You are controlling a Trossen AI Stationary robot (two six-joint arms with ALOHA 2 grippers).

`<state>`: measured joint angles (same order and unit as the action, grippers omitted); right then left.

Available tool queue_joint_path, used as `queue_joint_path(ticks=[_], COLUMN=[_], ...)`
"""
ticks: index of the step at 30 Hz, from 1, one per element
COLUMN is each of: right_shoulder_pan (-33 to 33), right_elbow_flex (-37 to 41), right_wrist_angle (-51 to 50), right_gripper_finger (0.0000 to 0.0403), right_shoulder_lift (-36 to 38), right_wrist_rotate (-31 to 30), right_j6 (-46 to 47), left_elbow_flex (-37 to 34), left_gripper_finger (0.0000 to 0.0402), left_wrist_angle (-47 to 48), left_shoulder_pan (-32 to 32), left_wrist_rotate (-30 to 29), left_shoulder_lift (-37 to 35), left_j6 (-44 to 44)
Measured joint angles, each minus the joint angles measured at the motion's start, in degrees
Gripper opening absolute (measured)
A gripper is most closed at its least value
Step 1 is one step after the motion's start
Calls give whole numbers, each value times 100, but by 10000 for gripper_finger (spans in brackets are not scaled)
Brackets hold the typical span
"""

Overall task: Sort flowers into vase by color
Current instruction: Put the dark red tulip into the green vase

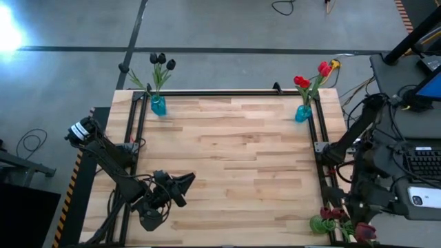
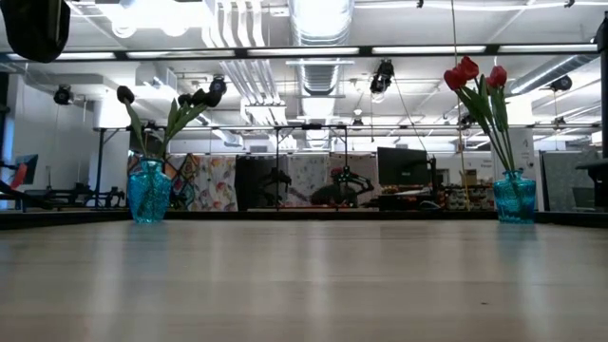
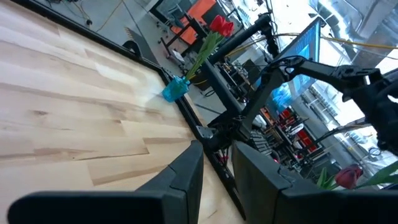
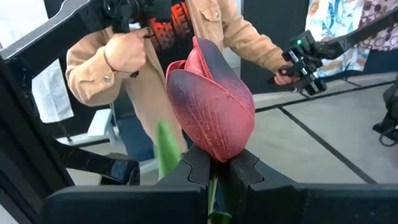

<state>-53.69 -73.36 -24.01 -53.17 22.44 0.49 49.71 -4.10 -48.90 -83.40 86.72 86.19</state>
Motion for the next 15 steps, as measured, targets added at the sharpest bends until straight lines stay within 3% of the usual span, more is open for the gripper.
queue_joint_path(ticks=[15], right_shoulder_pan=[-386], right_elbow_flex=[750], right_wrist_angle=[384], right_gripper_finger=[12], right_shoulder_lift=[-15], right_wrist_rotate=[-310], right_j6=[-5], left_elbow_flex=[4], left_gripper_finger=[75], left_wrist_angle=[-48], left_shoulder_pan=[55], left_wrist_rotate=[0], left_shoulder_lift=[-2], left_j6=[165])
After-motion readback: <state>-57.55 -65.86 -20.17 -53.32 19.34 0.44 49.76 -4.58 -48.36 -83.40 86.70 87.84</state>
